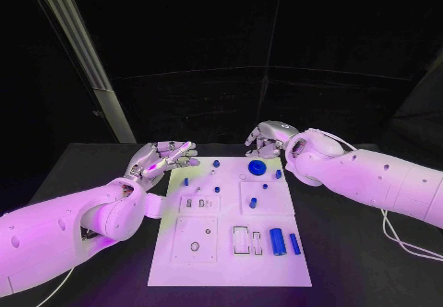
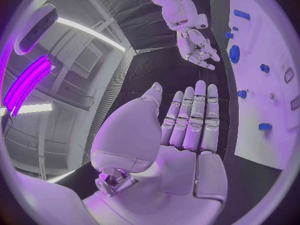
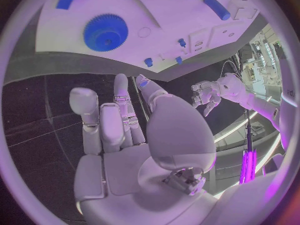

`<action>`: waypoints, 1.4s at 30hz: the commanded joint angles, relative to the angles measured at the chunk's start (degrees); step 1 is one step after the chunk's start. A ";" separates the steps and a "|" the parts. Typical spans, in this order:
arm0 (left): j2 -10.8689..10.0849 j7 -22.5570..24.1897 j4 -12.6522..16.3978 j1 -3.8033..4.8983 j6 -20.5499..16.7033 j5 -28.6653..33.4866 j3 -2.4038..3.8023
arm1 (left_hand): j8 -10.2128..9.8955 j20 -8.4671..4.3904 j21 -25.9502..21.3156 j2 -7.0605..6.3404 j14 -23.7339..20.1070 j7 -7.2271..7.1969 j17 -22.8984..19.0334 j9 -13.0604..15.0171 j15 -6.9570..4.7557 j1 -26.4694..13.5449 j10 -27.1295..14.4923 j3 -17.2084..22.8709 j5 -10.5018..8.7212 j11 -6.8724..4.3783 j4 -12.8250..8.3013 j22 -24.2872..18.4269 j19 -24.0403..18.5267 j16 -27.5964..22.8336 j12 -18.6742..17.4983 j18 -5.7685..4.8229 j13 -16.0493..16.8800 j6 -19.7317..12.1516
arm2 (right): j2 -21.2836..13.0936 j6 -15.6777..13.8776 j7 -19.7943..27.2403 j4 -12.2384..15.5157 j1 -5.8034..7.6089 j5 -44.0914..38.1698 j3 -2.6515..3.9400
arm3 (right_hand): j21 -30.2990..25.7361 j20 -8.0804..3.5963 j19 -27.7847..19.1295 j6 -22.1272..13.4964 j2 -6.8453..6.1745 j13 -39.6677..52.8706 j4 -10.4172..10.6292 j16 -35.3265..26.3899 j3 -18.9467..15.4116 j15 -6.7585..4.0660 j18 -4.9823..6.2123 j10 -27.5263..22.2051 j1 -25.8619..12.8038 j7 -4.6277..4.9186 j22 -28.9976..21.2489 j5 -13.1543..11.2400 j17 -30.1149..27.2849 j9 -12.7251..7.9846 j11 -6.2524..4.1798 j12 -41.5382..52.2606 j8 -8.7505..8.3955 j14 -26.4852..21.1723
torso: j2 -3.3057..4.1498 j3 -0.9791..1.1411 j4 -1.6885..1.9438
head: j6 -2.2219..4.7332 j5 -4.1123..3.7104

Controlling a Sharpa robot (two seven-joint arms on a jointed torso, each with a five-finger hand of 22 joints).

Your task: Assemble the parts on the task board

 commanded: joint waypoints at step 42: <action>0.88 -0.11 -1.05 0.07 1.58 -0.44 -0.05 | -0.30 -0.01 0.29 0.25 -0.15 0.29 0.09 -0.07 0.05 0.30 -0.08 0.03 -0.10 0.08 -0.30 -0.11 0.33 -0.45 -0.31 0.39 -0.07 0.04 | 0.73 18.23 -3.95 -3.66 -0.10 0.84 0.25 | 12.91 1.82 7.01 -8.40 0.57 48.21 4.45 13.36 -8.57 1.37 -3.49 2.05 5.80 1.59 20.77 0.57 24.25 0.07 1.59 42.79 1.98 4.45 | -0.13 0.04 -0.22 | -0.77 -0.23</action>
